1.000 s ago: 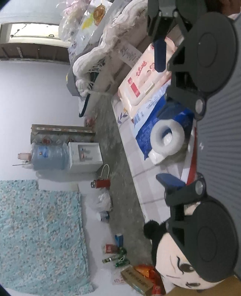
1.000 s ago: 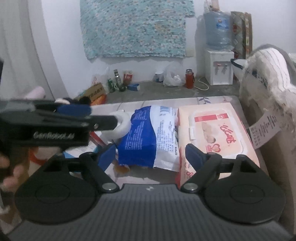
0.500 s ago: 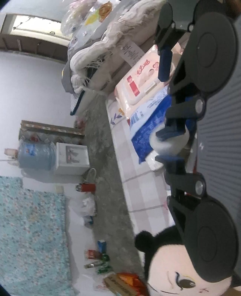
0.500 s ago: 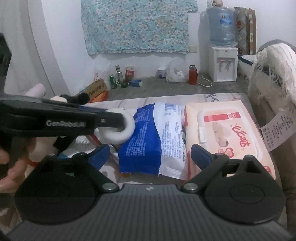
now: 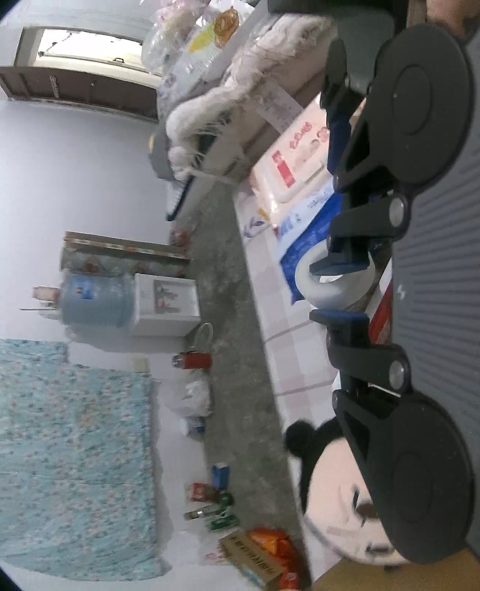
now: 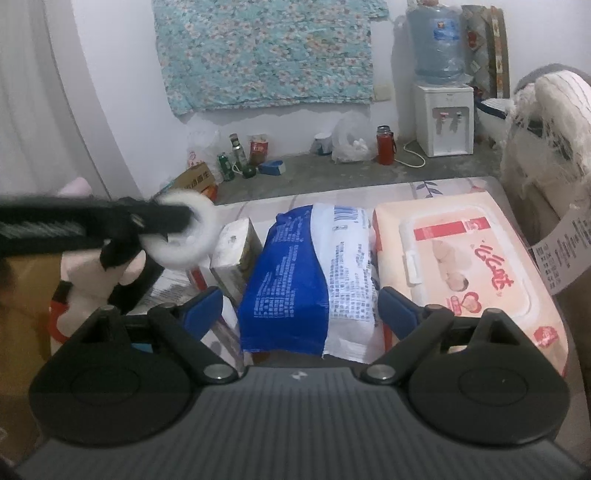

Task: Organize soft objects
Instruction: 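Close the right tool on the blue package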

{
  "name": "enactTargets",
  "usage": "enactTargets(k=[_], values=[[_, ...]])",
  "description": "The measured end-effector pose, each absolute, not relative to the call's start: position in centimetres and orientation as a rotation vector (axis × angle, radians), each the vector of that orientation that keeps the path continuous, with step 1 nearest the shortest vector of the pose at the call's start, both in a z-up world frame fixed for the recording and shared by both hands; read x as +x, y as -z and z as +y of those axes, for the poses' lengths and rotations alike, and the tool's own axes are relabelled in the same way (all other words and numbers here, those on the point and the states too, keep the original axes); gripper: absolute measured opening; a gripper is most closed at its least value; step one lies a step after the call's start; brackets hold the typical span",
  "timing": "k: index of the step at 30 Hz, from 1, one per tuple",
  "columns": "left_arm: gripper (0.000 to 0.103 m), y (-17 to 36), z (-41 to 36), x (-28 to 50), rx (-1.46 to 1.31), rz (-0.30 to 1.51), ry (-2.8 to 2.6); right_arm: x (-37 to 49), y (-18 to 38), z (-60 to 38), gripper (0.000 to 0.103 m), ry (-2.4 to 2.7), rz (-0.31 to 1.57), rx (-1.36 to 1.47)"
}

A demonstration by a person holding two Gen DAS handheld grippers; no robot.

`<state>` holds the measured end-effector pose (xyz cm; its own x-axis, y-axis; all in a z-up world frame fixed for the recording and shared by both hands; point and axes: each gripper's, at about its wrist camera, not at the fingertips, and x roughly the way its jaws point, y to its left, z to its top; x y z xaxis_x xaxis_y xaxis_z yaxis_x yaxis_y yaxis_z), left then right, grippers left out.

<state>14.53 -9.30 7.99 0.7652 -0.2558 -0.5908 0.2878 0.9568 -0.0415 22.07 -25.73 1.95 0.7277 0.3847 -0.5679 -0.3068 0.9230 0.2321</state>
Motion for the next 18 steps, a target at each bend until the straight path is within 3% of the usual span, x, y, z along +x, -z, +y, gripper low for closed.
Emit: enactTargets(k=[10, 11, 12, 18], values=[[0.02, -9.9, -8.0, 9.8, 0.12, 0.588, 0.285, 22.6, -0.8, -24.0, 0.088, -0.332, 0.656, 0.072], [0.02, -10.0, -7.9, 9.5, 0.116, 0.59, 0.283, 22.6, -0.8, -24.1, 0.077, -0.317, 0.654, 0.068], [0.02, -10.0, -7.8, 9.3, 0.113, 0.591, 0.279, 22.6, -0.8, -24.1, 0.074, -0.304, 0.651, 0.066], [0.02, -10.6, -6.3, 7.5, 0.122, 0.573, 0.243, 20.9, -1.3, -24.7, 0.066, -0.272, 0.622, 0.129]])
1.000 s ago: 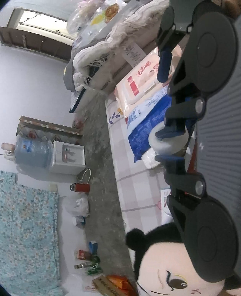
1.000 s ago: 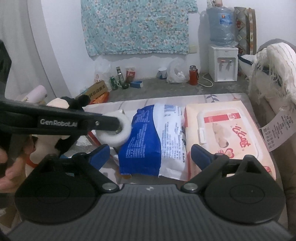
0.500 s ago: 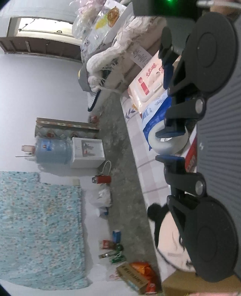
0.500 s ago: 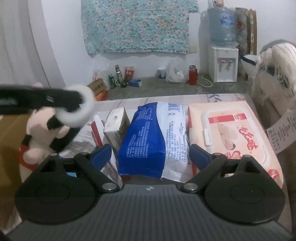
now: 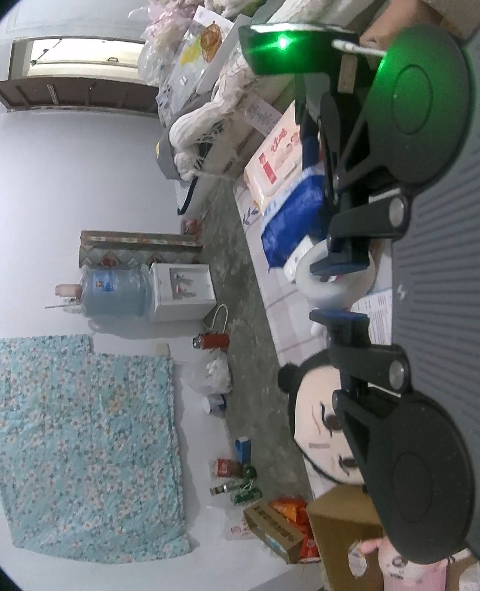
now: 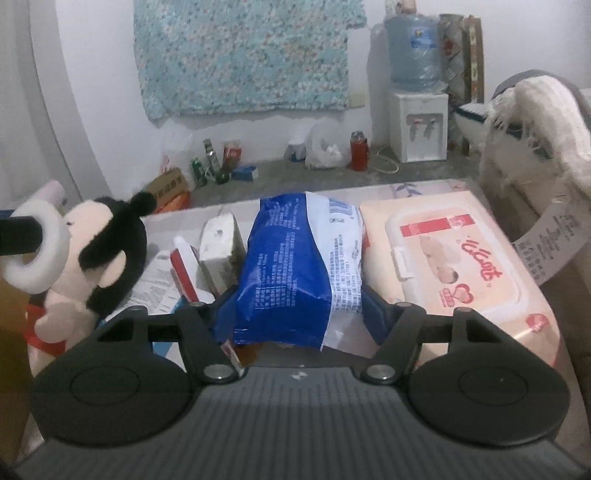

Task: Organize soft objects
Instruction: 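Close the right tool on the blue package, then lift the tape roll and blue package and carry both over the box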

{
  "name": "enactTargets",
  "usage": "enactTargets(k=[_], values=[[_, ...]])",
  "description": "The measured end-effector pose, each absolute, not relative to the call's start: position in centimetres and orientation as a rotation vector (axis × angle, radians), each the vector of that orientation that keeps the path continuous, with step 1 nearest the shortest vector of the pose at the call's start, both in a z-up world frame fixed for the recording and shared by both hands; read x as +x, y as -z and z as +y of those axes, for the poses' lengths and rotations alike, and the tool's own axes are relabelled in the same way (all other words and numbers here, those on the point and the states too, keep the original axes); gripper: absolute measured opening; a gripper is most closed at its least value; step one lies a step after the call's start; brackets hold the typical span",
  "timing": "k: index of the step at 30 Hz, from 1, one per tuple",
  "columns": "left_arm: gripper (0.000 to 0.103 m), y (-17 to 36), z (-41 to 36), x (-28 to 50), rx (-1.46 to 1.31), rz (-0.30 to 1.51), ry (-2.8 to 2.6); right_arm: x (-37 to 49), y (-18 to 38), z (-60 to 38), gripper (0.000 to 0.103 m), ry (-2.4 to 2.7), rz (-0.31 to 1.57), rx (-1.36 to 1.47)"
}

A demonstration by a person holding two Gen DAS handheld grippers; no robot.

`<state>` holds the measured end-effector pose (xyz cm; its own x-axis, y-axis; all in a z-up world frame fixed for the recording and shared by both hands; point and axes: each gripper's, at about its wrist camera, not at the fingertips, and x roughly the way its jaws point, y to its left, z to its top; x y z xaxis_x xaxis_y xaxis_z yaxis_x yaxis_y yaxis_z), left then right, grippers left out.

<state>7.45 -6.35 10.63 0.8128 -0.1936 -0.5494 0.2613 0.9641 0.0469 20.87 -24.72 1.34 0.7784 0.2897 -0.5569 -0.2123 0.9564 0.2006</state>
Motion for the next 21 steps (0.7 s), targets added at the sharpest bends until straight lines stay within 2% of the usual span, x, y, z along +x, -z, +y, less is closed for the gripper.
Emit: enactTargets(k=[9, 13, 21], values=[[0.02, -13.6, -2.1, 3.0, 0.095, 0.549, 0.162, 17.5, -4.8, -27.8, 0.066, -0.299, 0.506, 0.224], [0.02, -15.4, 2.3, 0.1, 0.069, 0.564, 0.067, 14.8, -6.8, -28.6, 0.066, -0.374, 0.442, 0.27], [0.02, -14.1, 13.1, -4.2, -0.002, 0.735, -0.16, 9.5, -11.5, -22.0, 0.066, -0.701, 0.352, 0.226]])
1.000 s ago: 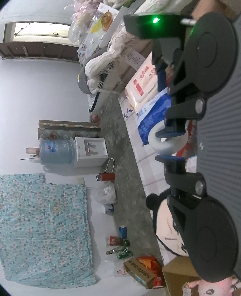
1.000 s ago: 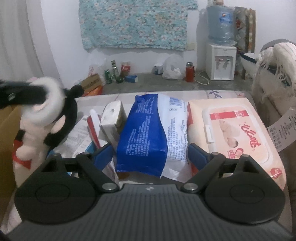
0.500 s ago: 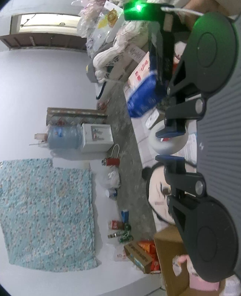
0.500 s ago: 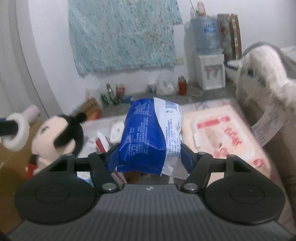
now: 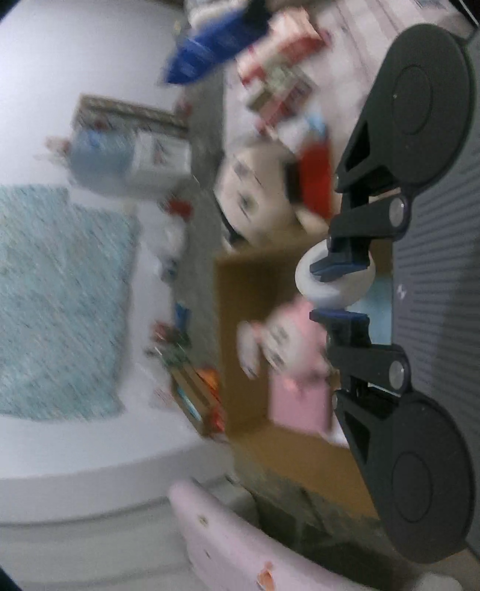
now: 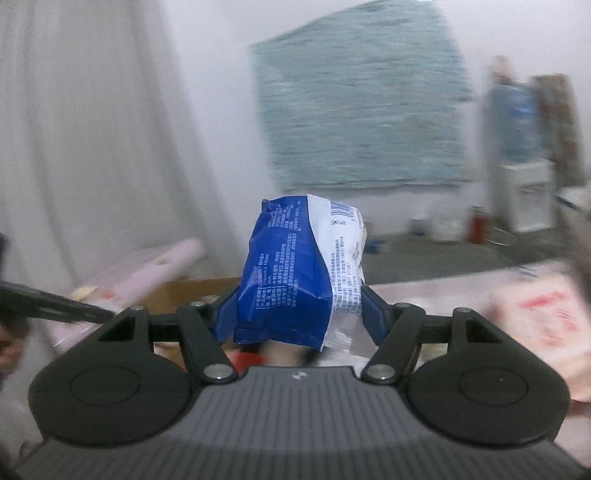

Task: Organize soft objects
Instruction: 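Lift the tape roll and blue package and carry both over the box, then open the right tool to drop the blue package into the box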

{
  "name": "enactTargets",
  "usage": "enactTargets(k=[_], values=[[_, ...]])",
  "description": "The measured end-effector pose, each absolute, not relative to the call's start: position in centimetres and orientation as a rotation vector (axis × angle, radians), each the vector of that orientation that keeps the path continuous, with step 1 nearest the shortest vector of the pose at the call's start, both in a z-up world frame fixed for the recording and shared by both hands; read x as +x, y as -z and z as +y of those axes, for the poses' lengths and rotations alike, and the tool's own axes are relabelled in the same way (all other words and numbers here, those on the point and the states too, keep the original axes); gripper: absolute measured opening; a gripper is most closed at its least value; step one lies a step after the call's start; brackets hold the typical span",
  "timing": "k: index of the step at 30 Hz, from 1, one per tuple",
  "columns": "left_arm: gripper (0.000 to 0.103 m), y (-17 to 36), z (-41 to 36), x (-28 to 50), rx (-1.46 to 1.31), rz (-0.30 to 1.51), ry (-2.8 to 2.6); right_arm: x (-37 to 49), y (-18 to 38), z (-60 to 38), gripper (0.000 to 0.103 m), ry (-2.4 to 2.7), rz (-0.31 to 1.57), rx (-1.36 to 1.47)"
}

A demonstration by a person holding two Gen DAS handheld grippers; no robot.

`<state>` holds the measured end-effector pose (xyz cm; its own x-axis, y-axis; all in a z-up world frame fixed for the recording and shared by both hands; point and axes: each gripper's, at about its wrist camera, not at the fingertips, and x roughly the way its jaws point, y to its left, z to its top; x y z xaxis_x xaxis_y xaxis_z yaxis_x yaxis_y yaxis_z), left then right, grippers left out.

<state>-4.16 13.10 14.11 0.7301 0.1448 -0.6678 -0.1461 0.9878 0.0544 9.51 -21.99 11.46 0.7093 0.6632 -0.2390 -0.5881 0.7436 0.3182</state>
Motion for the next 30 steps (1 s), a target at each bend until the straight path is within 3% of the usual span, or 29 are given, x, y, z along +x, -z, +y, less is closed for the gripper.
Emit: enactTargets(k=[12, 22, 30], values=[[0.021, -6.8, 23.6, -3.5, 0.105, 1.0, -0.271, 10.0, -16.0, -5.5, 0.066, -0.974, 0.483, 0.091], [0.021, -7.7, 24.0, -4.4, 0.048, 0.901, -0.211, 12.7, -14.5, 8.3, 0.066, -0.947, 0.679, -0.071], [0.021, -12.8, 26.5, -8.7, -0.003, 0.755, -0.307, 9.2, -11.6, 15.6, 0.066, -1.064, 0.858, -0.137]])
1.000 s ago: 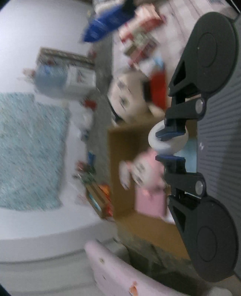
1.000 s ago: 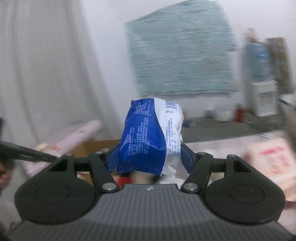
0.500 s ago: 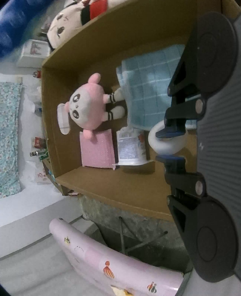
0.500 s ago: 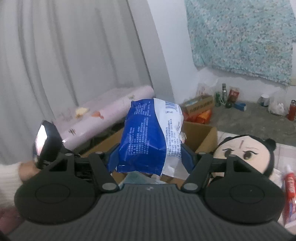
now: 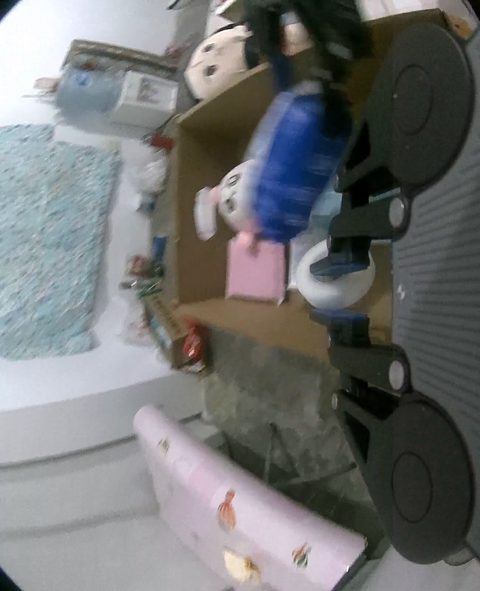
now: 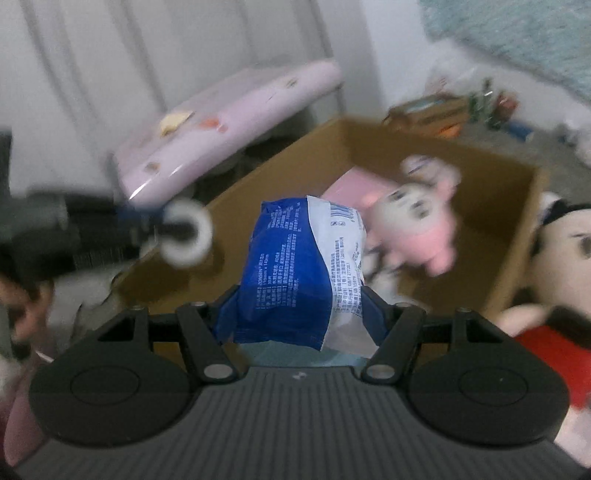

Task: Organize soft objects
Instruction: 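Open the right tool to drop the blue package into the box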

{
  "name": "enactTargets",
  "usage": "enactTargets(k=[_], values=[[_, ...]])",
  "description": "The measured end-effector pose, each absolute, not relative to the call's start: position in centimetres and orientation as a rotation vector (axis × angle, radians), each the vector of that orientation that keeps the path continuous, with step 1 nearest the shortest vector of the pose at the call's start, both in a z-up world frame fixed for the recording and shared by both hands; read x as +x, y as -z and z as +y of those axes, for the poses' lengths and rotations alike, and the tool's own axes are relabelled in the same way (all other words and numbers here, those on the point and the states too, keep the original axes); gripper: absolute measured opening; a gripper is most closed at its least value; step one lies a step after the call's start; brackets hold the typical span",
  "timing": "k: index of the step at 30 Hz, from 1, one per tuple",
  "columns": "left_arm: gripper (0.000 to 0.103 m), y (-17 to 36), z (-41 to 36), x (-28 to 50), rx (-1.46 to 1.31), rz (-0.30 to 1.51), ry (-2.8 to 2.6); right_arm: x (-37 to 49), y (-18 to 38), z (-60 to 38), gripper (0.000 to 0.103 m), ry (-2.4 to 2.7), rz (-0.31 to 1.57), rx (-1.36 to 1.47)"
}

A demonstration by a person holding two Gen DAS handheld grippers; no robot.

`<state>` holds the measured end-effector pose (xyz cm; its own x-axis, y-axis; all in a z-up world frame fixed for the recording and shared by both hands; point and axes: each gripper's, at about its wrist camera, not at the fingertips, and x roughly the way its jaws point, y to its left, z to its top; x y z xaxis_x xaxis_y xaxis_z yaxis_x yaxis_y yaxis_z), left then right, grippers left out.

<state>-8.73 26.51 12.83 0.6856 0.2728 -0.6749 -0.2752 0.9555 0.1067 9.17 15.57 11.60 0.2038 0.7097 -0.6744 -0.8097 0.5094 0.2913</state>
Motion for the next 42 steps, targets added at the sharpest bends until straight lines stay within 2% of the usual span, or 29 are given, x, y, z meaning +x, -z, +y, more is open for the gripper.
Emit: enactTargets(k=[4, 8, 13, 15, 20, 22, 24, 27, 30, 35, 37, 38, 39, 42], values=[[0.021, -14.9, 27.6, -10.9, -0.055, 0.691, -0.342, 6.4, -10.4, 18.4, 0.066, -1.122, 0.898, -0.229], [0.02, -15.5, 28.4, -12.0, -0.11, 0.665, -0.356, 5.5, -8.7, 21.7, 0.067, -1.097, 1.009, -0.207], [0.021, -15.2, 29.0, -12.9, -0.144, 0.665, -0.349, 5.3, -6.8, 23.9, 0.075, -1.052, 1.119, -0.175], [0.021, -14.7, 28.9, -13.0, -0.141, 0.671, -0.345, 5.2, -6.5, 23.9, 0.086, -1.116, 1.163, -0.133], [0.021, -13.9, 28.8, -12.7, -0.15, 0.686, -0.323, 5.7, -8.2, 22.5, 0.088, -1.103, 1.099, -0.172], [0.021, -13.7, 28.7, -12.9, -0.146, 0.685, -0.317, 6.7, -8.1, 21.1, 0.075, -1.1, 1.131, -0.145], [0.021, -13.7, 28.7, -13.0, -0.149, 0.683, -0.318, 8.0, -6.8, 20.7, 0.036, -1.081, 1.241, -0.083], [0.021, -13.6, 28.7, -13.0, -0.165, 0.681, -0.317, 9.1, -3.5, 20.9, 0.02, -1.043, 1.385, 0.055], [0.021, -13.7, 28.7, -13.0, -0.159, 0.685, -0.318, 8.3, -1.9, 21.7, 0.018, -1.075, 1.477, 0.164], [0.021, -13.3, 28.6, -12.3, -0.147, 0.717, -0.309, 6.2, -3.5, 24.5, 0.024, -1.12, 1.423, 0.066], [0.021, -12.8, 28.5, -11.7, -0.142, 0.741, -0.297, 5.7, -4.9, 23.8, 0.04, -1.144, 1.369, 0.013], [0.021, -12.4, 28.3, -11.3, -0.139, 0.755, -0.286, 5.7, -5.6, 22.9, 0.054, -1.142, 1.34, 0.002], [0.021, -12.0, 28.0, -10.9, -0.135, 0.769, -0.274, 5.8, -6.2, 21.9, 0.061, -1.144, 1.307, -0.008], [0.021, -10.8, 27.1, -9.3, -0.13, 0.804, -0.229, 6.4, -8.5, 17.7, 0.061, -1.123, 1.2, -0.021]])
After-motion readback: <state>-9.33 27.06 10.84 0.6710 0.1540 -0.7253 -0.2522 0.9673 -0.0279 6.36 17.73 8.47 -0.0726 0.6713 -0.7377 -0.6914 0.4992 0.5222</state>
